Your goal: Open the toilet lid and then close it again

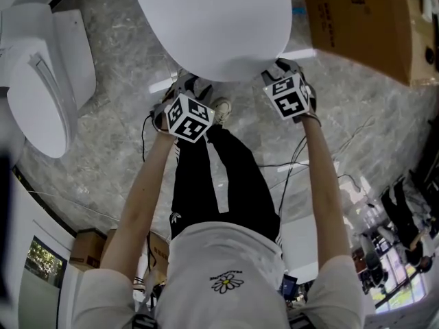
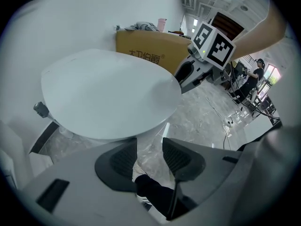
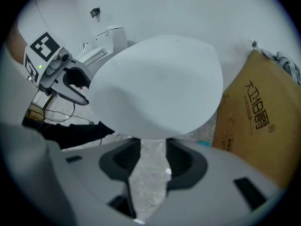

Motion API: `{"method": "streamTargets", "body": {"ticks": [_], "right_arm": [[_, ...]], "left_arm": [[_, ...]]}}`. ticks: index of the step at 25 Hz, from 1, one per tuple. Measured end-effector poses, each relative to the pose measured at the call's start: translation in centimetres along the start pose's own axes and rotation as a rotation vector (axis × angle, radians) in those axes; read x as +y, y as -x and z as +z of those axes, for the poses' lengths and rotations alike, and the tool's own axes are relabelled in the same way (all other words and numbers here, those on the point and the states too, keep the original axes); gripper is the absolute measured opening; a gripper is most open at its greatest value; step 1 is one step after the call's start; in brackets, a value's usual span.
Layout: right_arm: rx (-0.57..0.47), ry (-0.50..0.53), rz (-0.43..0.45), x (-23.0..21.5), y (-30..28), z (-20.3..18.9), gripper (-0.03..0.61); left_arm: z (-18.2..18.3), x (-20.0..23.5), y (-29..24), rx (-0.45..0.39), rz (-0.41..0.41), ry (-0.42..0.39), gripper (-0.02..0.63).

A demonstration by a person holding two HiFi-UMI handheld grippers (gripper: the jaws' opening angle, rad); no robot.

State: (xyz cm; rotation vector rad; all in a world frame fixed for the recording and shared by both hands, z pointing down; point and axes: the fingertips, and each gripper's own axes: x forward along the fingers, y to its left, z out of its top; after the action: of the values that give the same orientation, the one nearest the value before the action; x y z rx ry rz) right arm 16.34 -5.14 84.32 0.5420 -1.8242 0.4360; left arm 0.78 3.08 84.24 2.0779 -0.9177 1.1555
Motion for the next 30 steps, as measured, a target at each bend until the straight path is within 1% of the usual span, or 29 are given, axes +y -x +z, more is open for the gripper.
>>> {"method": "streamTargets", "body": {"ticks": [3,5,7,9,11,14,16,19,22,24,26,29,30], "right_arm": [[0.007,-0.048,0.001,0.1,0.1,-0.2,0.183],[0.006,-0.108,0.002,0.2,0.4,-0.2,0.183],[0.013,-0.145,-0.007,0.2,1.2,-0.1,0.183],[0.026,-0.150,-0.019,0.1,2.4,0.1,0.183],[0.015,-0.150,-0.040,-0.5,4.3,1.1,0.183],[-0.073,-0.188,-0.091,-2.7,8.5,4.3,0.183],[-0.179,-0.226,-0.128,-4.6,12.2,7.8,0.183],[-0.349,-0.262,-0.198,-7.4,19.3,13.3,0.181],[-0.501,-0.295,-0.270,-8.6,27.2,17.0,0.181],[-0.615,-0.318,-0.322,-8.7,33.1,18.8,0.181],[-0.744,-0.343,-0.383,-8.4,39.4,20.1,0.172],[-0.943,-0.379,-0.479,-6.8,48.1,21.2,0.119],[-1.003,-0.380,-0.507,-5.7,50.6,21.4,0.112]], "left_arm": [[0.2,0.4,0.8,-0.005,0.019,0.021,0.192],[0.4,0.7,1.8,-0.009,0.028,0.065,0.192],[0.7,1.1,3.2,-0.013,0.043,0.096,0.192],[1.0,1.4,4.7,-0.006,0.061,0.103,0.192],[1.6,1.9,6.4,-0.009,0.081,0.116,0.192],[4.4,3.1,9.8,-0.052,0.132,0.128,0.192],[7.6,4.3,12.4,-0.104,0.174,0.119,0.192],[14.2,6.1,17.7,-0.229,0.237,0.099,0.192],[20.5,6.6,24.8,-0.390,0.299,0.094,0.192],[24.4,6.2,30.0,-0.508,0.329,0.093,0.190],[27.8,5.0,35.0,-0.631,0.340,0.085,0.190],[31.8,2.4,41.5,-0.799,0.321,0.069,0.190],[32.7,1.5,43.6,-0.854,0.326,0.061,0.190]]}}
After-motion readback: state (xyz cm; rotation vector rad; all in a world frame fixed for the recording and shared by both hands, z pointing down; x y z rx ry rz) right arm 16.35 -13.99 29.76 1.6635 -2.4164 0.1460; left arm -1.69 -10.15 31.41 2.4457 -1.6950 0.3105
